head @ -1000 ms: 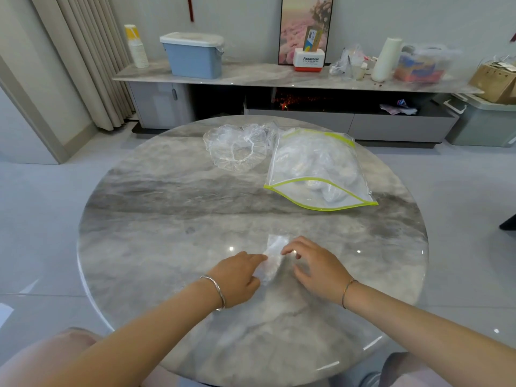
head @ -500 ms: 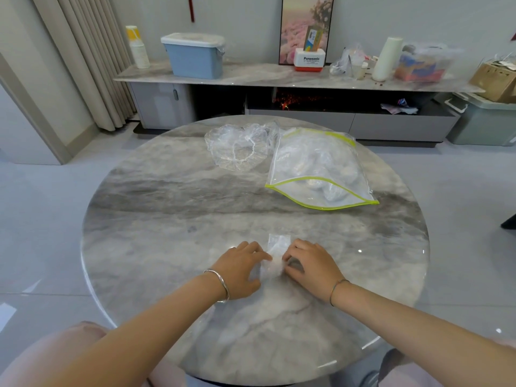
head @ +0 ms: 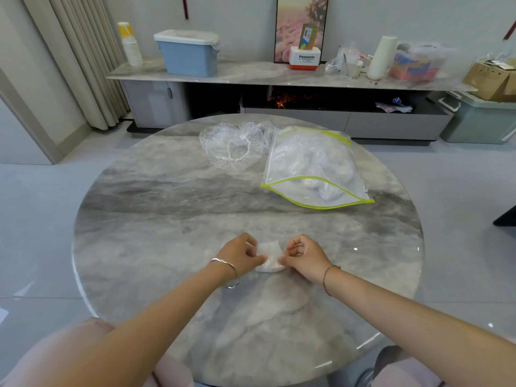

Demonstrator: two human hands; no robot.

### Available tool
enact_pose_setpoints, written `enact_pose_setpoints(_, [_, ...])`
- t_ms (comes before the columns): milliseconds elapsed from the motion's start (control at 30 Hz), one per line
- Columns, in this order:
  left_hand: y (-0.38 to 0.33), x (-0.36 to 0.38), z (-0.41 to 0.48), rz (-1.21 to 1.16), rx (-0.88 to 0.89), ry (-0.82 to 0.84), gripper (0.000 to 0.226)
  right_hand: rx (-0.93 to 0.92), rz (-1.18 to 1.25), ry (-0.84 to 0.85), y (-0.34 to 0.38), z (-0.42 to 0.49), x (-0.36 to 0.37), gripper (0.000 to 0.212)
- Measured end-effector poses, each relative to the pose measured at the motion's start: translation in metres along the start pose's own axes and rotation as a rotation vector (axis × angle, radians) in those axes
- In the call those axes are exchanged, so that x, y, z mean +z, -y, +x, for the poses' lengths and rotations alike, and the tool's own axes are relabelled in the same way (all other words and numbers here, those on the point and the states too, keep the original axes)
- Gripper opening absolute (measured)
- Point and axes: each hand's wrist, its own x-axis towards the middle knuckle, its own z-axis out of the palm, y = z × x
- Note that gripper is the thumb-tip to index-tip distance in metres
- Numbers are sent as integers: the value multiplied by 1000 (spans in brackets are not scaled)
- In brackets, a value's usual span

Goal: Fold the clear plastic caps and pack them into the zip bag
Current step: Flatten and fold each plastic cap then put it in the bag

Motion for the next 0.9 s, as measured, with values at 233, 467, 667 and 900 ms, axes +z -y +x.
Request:
enact_pose_setpoints(233, [-12, -24, 0, -373, -85, 229, 61, 52, 236, 82, 23, -4, -9, 31])
enact_pose_setpoints(467, [-22, -20, -1, -636, 65, -68, 11, 92, 377, 174, 35, -9, -16, 38])
enact_pose_setpoints(667, [-28, -23, 3, -581, 107, 61, 13, 13, 336, 162, 33, -6, -29, 15])
enact_pose_setpoints(900, [-29, -29, 56, -490, 65, -119, 49, -356, 9, -248, 18, 36, -52, 22])
